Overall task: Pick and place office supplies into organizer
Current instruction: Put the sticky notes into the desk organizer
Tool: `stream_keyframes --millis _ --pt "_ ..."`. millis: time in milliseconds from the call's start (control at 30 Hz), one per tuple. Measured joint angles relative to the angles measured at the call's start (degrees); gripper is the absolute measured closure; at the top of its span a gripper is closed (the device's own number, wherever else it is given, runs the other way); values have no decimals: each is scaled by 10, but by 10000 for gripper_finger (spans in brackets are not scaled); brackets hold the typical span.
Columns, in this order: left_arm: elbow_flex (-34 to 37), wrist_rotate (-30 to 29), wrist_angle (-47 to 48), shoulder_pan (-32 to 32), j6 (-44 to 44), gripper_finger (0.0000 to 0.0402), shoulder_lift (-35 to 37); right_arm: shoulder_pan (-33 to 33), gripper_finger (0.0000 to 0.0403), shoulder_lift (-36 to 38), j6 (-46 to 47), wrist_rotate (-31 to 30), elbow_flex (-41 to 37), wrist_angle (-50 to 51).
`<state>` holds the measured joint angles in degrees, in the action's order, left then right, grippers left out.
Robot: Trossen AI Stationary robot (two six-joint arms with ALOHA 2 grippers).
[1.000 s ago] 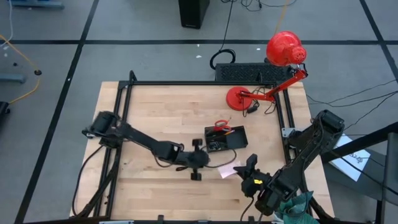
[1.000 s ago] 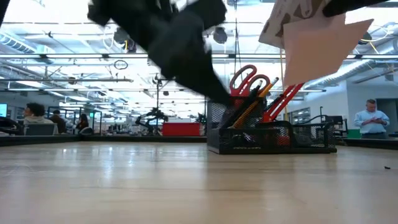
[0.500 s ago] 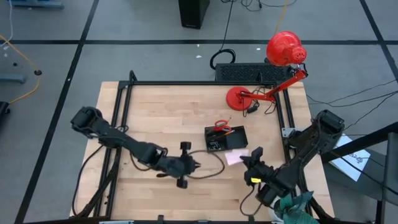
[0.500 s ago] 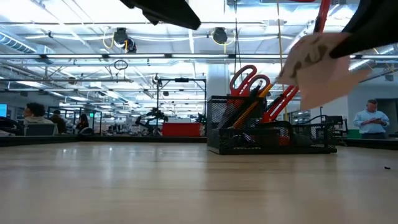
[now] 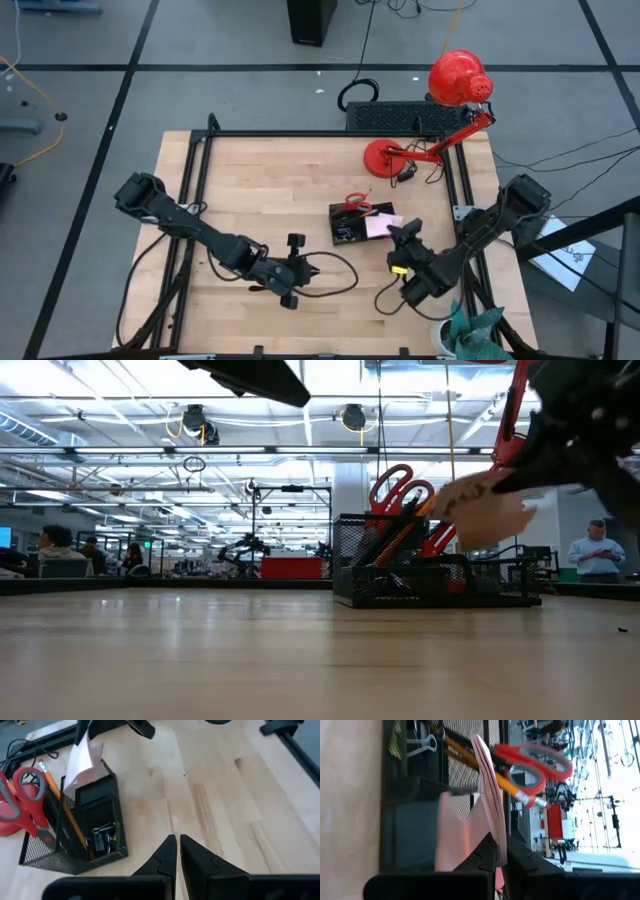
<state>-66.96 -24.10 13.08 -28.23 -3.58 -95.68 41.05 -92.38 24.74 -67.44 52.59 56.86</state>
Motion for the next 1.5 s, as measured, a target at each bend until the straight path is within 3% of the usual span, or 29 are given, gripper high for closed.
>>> stream_keyframes --millis 167,400,733,1033,1267,1500 --pt "7 0 2 1 1 371 0 -28 397 0 -31 1 -35 -74" --pt "28 0 2 9 -3 371 0 -83 397 0 -149 17 -63 -227" --pt "50 0 0 19 -21 371 0 -153 397 0 -133 21 -64 -242" --pt "50 0 0 19 -22 371 0 -201 395 0 -120 108 -64 -251" --pt "50 0 0 19 -22 371 0 -193 382 0 -135 132 -64 -268" --pt "50 1 0 19 -27 371 0 -165 395 0 -146 106 -64 -294"
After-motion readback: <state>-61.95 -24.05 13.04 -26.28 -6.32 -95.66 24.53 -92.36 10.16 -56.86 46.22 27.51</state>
